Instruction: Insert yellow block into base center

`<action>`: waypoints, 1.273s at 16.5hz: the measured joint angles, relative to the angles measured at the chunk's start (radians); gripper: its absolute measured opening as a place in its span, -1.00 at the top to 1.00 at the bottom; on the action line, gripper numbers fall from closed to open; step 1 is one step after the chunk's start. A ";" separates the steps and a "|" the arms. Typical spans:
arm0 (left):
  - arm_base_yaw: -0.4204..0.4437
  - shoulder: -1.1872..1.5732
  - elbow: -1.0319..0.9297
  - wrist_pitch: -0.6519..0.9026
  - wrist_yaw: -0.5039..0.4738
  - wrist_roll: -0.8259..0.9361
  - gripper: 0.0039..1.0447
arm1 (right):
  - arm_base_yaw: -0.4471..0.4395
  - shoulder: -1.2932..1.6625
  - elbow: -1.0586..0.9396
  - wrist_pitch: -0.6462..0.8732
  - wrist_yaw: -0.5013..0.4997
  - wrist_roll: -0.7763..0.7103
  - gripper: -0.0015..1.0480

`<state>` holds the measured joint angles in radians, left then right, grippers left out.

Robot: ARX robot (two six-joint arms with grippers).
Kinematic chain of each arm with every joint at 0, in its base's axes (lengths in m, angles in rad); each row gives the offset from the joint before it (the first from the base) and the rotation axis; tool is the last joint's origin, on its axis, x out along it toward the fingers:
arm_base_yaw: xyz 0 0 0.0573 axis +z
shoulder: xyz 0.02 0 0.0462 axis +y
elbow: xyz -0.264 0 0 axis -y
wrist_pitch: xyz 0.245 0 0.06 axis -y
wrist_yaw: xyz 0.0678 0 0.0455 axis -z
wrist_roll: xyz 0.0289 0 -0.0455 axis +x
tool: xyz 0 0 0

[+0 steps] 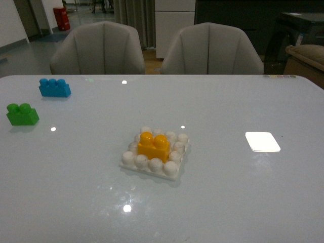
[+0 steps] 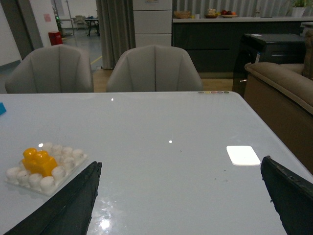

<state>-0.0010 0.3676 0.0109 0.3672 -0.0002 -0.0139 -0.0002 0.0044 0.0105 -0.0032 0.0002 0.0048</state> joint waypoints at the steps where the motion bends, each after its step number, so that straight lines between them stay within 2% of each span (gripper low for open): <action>1: 0.000 -0.024 0.000 -0.024 0.000 0.000 0.97 | 0.000 0.000 0.000 0.000 0.000 0.000 -0.87; 11: 0.000 -0.208 0.000 -0.214 0.000 0.000 0.97 | 0.000 0.000 0.000 0.000 0.000 0.000 -0.87; 13: 0.000 -0.355 0.000 -0.375 0.000 0.000 0.97 | 0.000 0.000 0.000 0.000 0.000 0.000 -0.87; 18: 0.000 -0.358 0.000 -0.370 0.000 0.000 0.97 | 0.000 0.000 0.000 0.000 0.000 0.000 -0.87; 19: 0.000 -0.358 0.000 -0.370 0.000 0.000 0.84 | 0.000 0.000 0.000 0.000 0.000 0.000 -0.87; 21: 0.000 -0.358 0.000 -0.371 0.000 0.000 0.39 | 0.000 0.000 0.000 0.000 0.000 0.000 -0.87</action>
<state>-0.0010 0.0093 0.0113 -0.0036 0.0002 -0.0139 -0.0002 0.0044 0.0109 -0.0032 0.0002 0.0048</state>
